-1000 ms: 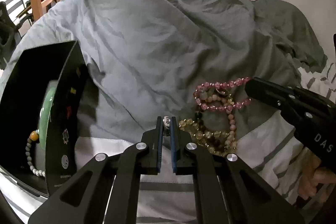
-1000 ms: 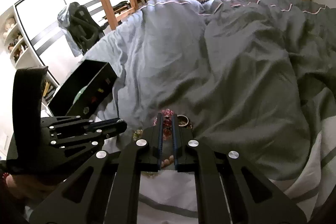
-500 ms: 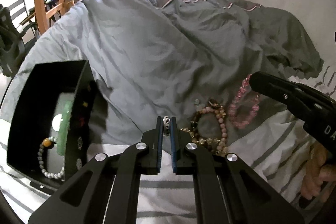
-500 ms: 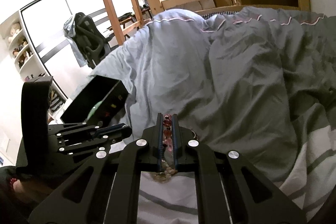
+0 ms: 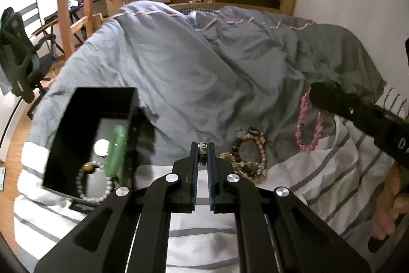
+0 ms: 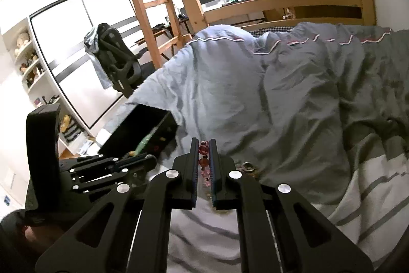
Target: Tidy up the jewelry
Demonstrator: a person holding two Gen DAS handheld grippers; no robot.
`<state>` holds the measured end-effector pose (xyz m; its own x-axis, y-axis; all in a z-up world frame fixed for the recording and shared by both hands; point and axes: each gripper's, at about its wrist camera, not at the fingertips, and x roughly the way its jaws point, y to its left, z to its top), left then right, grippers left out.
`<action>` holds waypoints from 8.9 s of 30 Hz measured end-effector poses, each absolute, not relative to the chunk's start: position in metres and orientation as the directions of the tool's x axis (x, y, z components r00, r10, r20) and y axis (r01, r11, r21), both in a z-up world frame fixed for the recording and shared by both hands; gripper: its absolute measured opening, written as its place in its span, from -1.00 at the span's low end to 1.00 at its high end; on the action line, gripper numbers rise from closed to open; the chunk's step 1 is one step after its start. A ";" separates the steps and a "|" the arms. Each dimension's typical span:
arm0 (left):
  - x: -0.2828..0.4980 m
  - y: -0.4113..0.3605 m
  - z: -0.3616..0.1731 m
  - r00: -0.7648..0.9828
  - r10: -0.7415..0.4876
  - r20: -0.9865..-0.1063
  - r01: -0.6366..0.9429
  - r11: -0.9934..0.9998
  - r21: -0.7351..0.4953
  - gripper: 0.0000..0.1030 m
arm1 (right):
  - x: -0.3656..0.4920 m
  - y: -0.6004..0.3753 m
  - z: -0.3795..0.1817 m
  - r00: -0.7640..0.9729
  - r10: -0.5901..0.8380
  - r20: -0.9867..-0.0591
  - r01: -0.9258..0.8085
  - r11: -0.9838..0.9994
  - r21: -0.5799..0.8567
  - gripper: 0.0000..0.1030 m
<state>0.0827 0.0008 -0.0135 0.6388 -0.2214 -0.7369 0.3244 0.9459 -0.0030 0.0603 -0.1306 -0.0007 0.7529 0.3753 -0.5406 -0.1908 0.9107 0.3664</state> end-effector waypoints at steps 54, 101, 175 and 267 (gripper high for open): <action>0.117 0.154 -0.008 0.643 -0.138 -0.754 0.092 0.990 -0.102 -0.01 | 0.148 0.049 -0.009 0.615 0.528 -0.586 -0.385 0.850 0.361 -0.52; 0.113 -0.050 -0.092 0.545 -0.209 -0.812 0.444 0.894 0.067 0.72 | 0.096 -0.163 -0.073 0.667 0.279 -0.691 -0.078 0.948 0.307 -0.02; 0.114 -0.013 -0.037 0.654 -0.307 -0.691 0.341 0.935 -0.093 -0.85 | 0.091 -0.139 -0.067 0.735 0.364 -0.572 -0.179 0.918 0.354 -0.83; 0.119 0.163 0.005 0.673 -0.107 -0.731 0.025 0.992 -0.123 -0.85 | 0.137 0.065 -0.016 0.614 0.497 -0.613 -0.420 0.864 0.279 -0.82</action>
